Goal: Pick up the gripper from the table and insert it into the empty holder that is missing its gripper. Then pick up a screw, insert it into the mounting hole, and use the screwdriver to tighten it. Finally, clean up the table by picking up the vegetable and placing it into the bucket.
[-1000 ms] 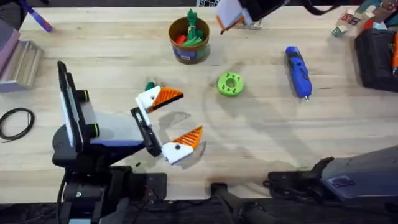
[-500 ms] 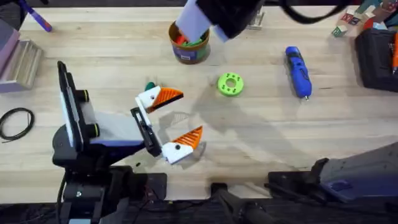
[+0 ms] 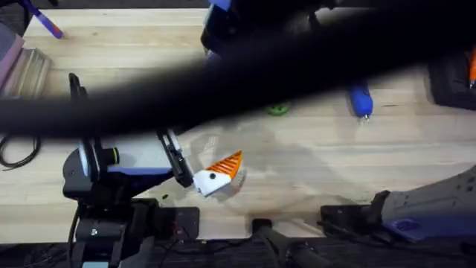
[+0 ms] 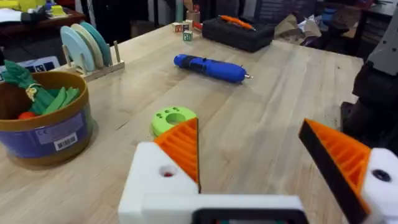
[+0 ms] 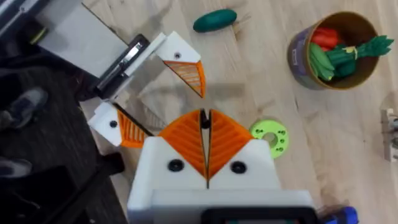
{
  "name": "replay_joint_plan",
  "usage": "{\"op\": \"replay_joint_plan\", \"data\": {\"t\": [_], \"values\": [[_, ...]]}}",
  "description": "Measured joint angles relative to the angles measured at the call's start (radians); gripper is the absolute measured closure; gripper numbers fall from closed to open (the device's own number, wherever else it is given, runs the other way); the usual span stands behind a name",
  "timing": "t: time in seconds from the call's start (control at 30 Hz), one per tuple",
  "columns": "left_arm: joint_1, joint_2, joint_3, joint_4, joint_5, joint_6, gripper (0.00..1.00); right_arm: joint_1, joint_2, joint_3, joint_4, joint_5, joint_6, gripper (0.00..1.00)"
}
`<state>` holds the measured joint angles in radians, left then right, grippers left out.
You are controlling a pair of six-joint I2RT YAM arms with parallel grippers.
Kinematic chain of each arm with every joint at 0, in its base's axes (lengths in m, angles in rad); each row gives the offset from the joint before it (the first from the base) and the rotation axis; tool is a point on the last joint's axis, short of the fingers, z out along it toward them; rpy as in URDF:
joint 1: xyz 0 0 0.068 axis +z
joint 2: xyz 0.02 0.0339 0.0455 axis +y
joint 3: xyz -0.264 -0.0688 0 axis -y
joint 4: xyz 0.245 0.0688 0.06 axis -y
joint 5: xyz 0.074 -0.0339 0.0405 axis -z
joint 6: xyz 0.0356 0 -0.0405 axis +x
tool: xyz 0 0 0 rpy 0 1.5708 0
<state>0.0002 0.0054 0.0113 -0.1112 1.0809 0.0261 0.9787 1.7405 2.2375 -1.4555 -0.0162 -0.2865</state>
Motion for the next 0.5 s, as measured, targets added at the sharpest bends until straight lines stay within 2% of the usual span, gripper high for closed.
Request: {"op": "replay_joint_plan", "data": {"t": [0.23,0.5], "values": [[0.000,0.000,0.000,0.000,0.000,0.000,0.015,0.000,0.020,0.000,-0.011,0.000,-0.075,0.995],[0.000,0.000,0.000,0.000,0.000,0.000,0.015,0.000,0.053,0.000,-0.008,0.000,-0.091,0.995]]}}
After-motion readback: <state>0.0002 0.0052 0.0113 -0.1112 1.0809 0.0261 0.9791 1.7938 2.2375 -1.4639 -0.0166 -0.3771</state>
